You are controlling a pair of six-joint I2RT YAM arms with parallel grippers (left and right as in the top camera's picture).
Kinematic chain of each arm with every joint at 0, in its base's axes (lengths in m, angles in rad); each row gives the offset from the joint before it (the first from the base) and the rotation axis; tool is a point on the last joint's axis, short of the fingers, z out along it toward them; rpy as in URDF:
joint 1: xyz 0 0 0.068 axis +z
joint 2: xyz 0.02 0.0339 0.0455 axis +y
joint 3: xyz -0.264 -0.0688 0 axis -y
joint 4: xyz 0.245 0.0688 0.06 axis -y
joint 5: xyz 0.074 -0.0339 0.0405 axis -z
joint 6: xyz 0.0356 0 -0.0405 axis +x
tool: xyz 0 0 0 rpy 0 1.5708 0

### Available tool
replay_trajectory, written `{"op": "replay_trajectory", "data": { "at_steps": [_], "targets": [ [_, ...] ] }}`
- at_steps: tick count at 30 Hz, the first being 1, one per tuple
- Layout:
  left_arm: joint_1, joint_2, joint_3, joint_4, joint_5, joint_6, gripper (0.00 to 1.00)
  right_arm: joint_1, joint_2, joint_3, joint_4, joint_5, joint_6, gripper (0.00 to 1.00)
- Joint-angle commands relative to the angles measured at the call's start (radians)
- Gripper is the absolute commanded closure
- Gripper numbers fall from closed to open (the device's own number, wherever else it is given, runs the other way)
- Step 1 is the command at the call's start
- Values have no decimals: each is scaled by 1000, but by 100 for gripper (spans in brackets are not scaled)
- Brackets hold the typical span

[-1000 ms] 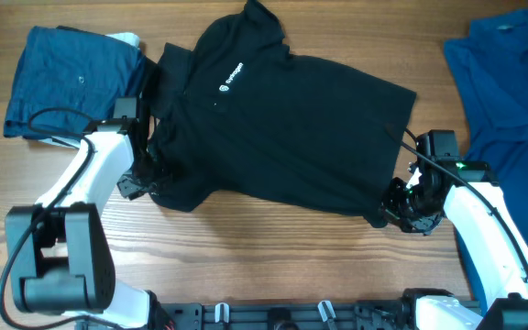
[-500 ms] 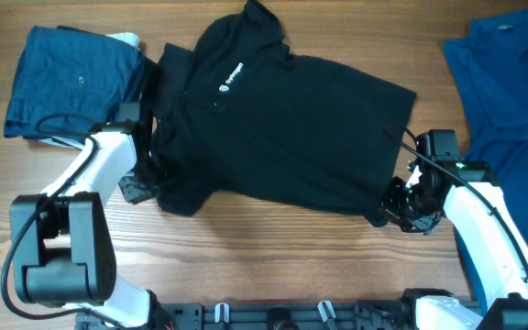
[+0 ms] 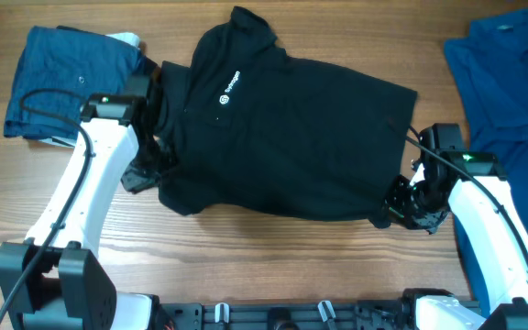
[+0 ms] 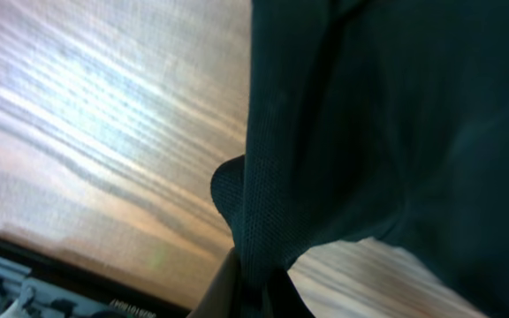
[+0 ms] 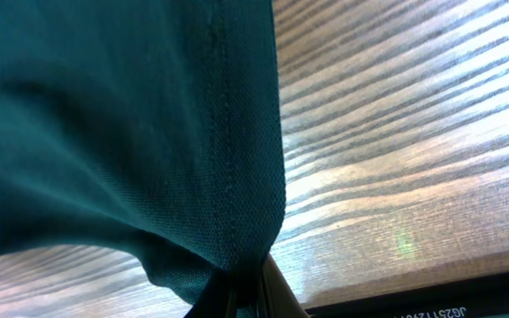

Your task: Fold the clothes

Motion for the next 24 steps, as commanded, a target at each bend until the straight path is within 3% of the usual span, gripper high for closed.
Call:
{"op": "replay_trajectory", "data": {
  "at_steps": [1, 13, 24],
  "targets": [
    [-4, -17, 77, 24, -18, -19, 96, -5, 5, 23, -1, 2, 31, 95],
    [-3, 10, 82, 476, -33, -17, 96, -132, 126, 40, 236, -66, 26, 96],
    [-4, 263, 82, 735, -20, 16, 96, -132, 130, 32, 378, 76, 87, 94]
  ]
}}
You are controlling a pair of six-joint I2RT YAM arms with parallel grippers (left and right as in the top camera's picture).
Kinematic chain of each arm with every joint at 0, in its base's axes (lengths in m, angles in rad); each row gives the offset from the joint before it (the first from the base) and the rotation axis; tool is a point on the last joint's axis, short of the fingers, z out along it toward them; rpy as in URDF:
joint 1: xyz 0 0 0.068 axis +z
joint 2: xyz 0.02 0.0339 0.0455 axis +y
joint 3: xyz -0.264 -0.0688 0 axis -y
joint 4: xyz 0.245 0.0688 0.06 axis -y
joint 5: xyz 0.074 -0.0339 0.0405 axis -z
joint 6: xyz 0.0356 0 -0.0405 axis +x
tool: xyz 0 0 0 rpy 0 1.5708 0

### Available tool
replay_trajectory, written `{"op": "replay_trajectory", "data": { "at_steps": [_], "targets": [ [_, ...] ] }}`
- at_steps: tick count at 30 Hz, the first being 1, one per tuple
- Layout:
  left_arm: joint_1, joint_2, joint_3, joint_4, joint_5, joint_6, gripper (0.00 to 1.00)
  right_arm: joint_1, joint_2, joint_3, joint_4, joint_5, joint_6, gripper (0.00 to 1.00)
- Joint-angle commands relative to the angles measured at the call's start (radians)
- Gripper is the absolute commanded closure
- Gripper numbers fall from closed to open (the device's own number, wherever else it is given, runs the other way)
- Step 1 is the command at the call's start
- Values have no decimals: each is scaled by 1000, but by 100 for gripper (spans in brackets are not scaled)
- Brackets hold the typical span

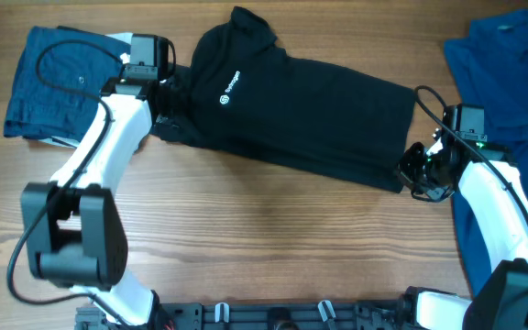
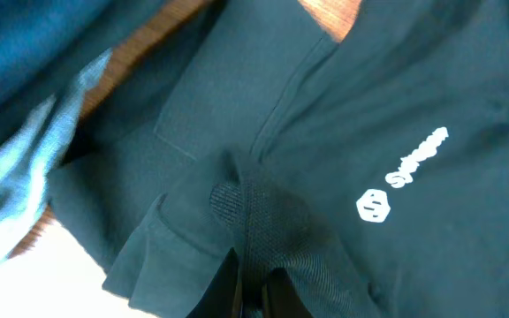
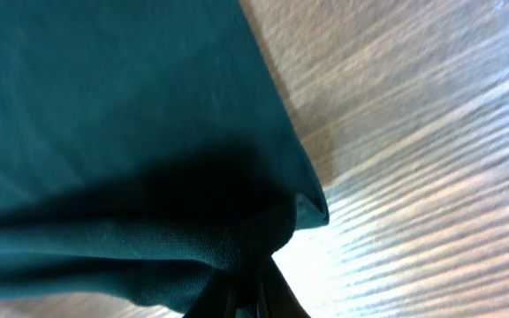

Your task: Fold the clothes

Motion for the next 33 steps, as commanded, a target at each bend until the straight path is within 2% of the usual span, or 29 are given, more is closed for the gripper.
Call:
{"op": "replay_trajectory", "data": {
  "at_steps": [1, 6, 7, 9, 10, 11, 12, 13, 15, 17, 18, 19, 21, 22, 23, 25, 26, 28, 30, 33],
  "targets": [
    [-4, 44, 14, 32, -9, 13, 96, -6, 11, -2, 68, 77, 24, 94],
    [-4, 46, 14, 72, 6, 12, 96, -6, 97, -10, 175, 81, 23, 87],
    [-5, 47, 14, 79, 10, 12, 95, -6, 121, -10, 184, 80, 23, 83],
    [-10, 51, 14, 100, 26, 13, 92, -6, 160, -10, 196, 81, 19, 65],
    [-12, 57, 14, 125, 45, 13, 87, -6, 176, -10, 222, 80, -3, 54],
    [-13, 63, 14, 175, 85, 38, 78, -6, 182, -10, 257, 72, -41, 41],
    [-13, 71, 14, 282, 220, 141, 70, -6, 181, -8, 332, 69, -96, 23],
    [-13, 70, 14, 327, 270, 156, 66, -6, 181, -3, 356, 69, -116, 19],
    [-13, 66, 34, 389, 332, 157, 58, -6, 181, 31, 373, 6, -223, 16],
    [-12, 53, 96, 330, 324, 171, 49, -6, 181, 123, 257, -64, -331, 20],
    [-12, 36, 126, 261, 285, 171, 53, -2, 180, 167, 191, -71, -332, 27],
    [-12, 25, 140, 207, 258, 171, 60, 3, 180, 192, 152, -89, -339, 34],
    [-12, 11, 143, 84, 221, 170, 83, 32, 179, 218, 85, -125, -359, 58],
    [-12, 12, 143, -4, 193, 170, 89, 61, 180, 218, 55, -124, -373, 77],
    [-12, 19, 143, -72, 158, 164, 92, 95, 182, 218, 28, -103, -375, 85],
    [-10, 24, 143, -164, 83, 135, 94, 150, 185, 217, -5, -13, -375, 87],
    [-1, 24, 143, -207, 37, 81, 94, 183, 187, 217, -14, 40, -377, 88],
    [29, 24, 143, -239, 79, 19, 94, 252, 187, 211, -9, 55, -508, 88],
    [46, 25, 142, -238, 122, 7, 92, 290, 187, 210, 3, 55, -589, 88],
    [70, 25, 142, -233, 121, -16, 89, 330, 187, 210, 38, 43, -701, 93]
  ]
}}
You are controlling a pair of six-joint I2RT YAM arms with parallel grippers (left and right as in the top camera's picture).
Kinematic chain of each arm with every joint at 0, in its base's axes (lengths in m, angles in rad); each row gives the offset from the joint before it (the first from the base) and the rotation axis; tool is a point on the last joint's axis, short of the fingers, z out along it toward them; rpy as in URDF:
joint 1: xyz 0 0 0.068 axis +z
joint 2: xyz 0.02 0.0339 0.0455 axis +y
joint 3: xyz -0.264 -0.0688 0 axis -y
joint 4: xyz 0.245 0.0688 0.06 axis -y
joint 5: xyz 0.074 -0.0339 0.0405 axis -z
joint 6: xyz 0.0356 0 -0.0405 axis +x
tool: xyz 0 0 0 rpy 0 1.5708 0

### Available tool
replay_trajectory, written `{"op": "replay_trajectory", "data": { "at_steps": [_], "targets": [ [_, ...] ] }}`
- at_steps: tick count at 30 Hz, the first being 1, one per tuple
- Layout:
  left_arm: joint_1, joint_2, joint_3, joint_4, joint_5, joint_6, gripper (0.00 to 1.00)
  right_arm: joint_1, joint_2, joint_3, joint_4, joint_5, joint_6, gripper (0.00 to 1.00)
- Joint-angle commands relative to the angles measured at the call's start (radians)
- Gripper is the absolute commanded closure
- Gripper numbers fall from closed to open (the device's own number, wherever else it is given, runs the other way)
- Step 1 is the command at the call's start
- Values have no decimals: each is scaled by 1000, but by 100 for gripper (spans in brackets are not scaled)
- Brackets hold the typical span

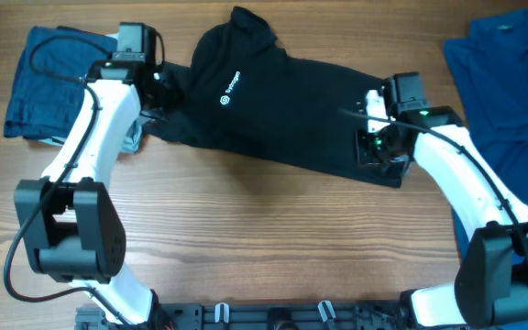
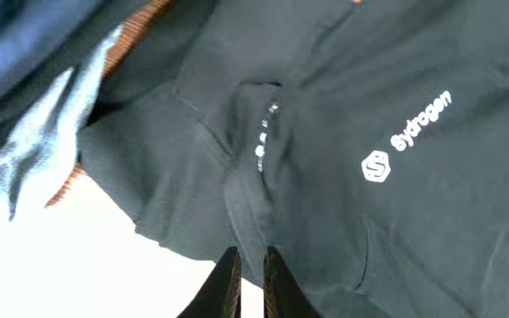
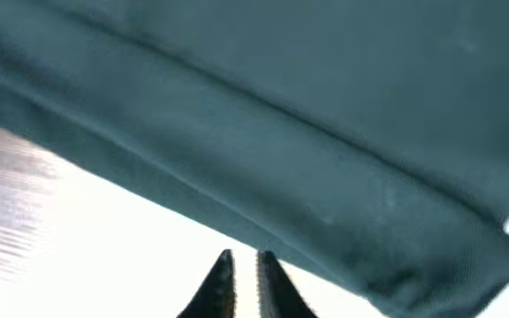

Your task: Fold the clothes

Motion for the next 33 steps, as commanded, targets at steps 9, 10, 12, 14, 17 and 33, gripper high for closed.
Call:
{"op": "replay_trajectory", "data": {
  "at_steps": [9, 10, 12, 14, 17, 33],
  "targets": [
    [94, -8, 3, 3, 21, -78, 76, 147, 31, 4, 280, -150, -446, 66],
    [98, -8, 3, 3, 21, -81, 74, 148, 50, 4, 280, -123, -446, 66],
    [101, -8, 3, 9, 21, -80, 68, 153, 141, 4, 338, -113, -517, 65],
    [101, -8, 3, 12, 21, -77, 69, 179, 200, 4, 452, -111, -523, 65],
    [101, -8, 3, 6, 21, -77, 56, 227, 235, 4, 575, -82, -517, 59],
    [185, -32, 4, 212, 232, 34, 31, 571, 434, 4, 1261, 181, -649, 42]
  ]
}}
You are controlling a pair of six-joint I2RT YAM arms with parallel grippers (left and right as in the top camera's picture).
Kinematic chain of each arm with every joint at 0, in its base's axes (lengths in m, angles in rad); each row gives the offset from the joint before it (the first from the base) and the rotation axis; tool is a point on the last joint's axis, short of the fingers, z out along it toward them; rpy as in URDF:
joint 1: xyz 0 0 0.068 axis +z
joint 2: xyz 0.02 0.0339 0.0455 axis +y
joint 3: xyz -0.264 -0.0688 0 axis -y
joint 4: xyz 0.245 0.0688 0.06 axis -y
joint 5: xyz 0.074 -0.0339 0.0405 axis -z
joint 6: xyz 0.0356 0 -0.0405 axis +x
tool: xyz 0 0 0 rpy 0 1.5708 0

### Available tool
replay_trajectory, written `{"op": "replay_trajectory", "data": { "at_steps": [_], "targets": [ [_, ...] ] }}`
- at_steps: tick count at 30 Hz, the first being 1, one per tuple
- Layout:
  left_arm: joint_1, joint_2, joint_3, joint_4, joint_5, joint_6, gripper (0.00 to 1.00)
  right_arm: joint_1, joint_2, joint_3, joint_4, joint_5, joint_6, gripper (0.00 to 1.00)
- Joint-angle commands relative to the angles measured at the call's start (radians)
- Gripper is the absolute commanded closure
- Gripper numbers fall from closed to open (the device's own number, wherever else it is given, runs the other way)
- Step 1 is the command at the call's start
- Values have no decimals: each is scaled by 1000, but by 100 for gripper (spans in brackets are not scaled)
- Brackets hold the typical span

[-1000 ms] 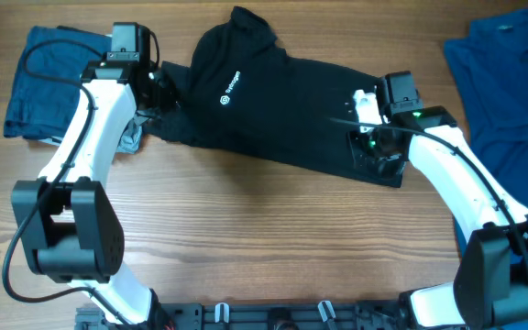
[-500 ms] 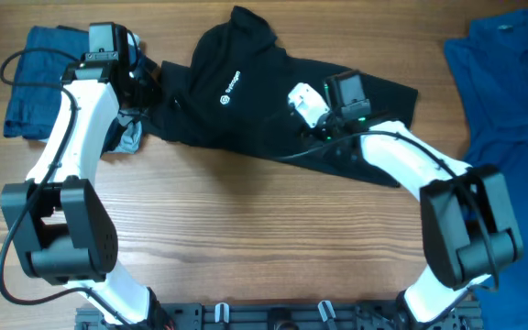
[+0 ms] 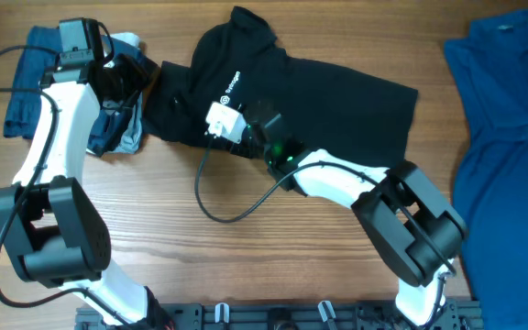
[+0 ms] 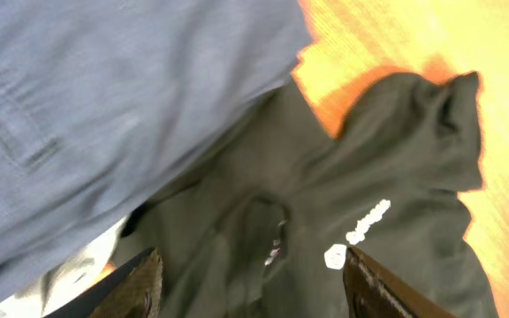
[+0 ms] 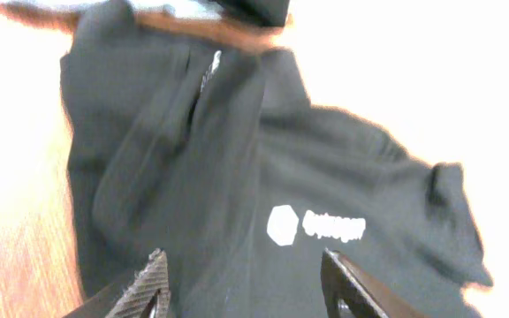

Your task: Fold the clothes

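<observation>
The black polo shirt lies folded lengthwise into a band, collar at the far left end, white logo facing up. My left gripper stands open beside the shirt's left sleeve; the left wrist view shows the left gripper open above the placket with nothing between the fingers. My right arm reaches across the shirt, and the right gripper hovers open over the chest. In the right wrist view the right gripper is open just short of the logo.
A folded dark blue garment lies at the far left under my left arm, with a pale blue piece beside it. A blue polo shirt is spread along the right edge. Bare wooden table lies in front.
Both grippers were shut and are now open. The right gripper has moved from the hem end on the right to the chest on the left. The left gripper has drawn back left.
At first both grippers were shut on the near edge of the shirt, which lay spread wide. Then that edge lay over the far half, leaving a narrow band. Then both stood shut above the cloth; now both are open over the shirt's left end.
</observation>
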Motion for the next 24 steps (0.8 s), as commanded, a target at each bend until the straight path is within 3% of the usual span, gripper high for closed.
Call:
{"op": "replay_trajectory", "data": {
  "at_steps": [1, 5, 10, 18, 20, 22, 24],
  "targets": [
    [0, -41, 5, 52, 93, 89, 29, 2, 93, 12, 92, 24, -57, 40],
    [0, -59, 5, 55, 92, 94, 27, 31, 155, 13, 115, 24, -239, 28],
    [0, -59, 5, 42, 92, 94, 25, 44, 158, 13, 100, 47, -285, 26],
    [0, -59, 5, 34, 92, 93, 23, 43, 159, 13, 108, 47, -281, 73],
    [0, -59, 5, 32, 92, 93, 21, 39, 159, 14, 153, 67, -190, 84],
    [0, -59, 5, 31, 92, 94, 21, 29, 159, 19, 170, 69, -151, 92],
    [0, -59, 5, 28, 92, 93, 20, 11, 159, 21, 169, 69, -124, 94]
  ]
}}
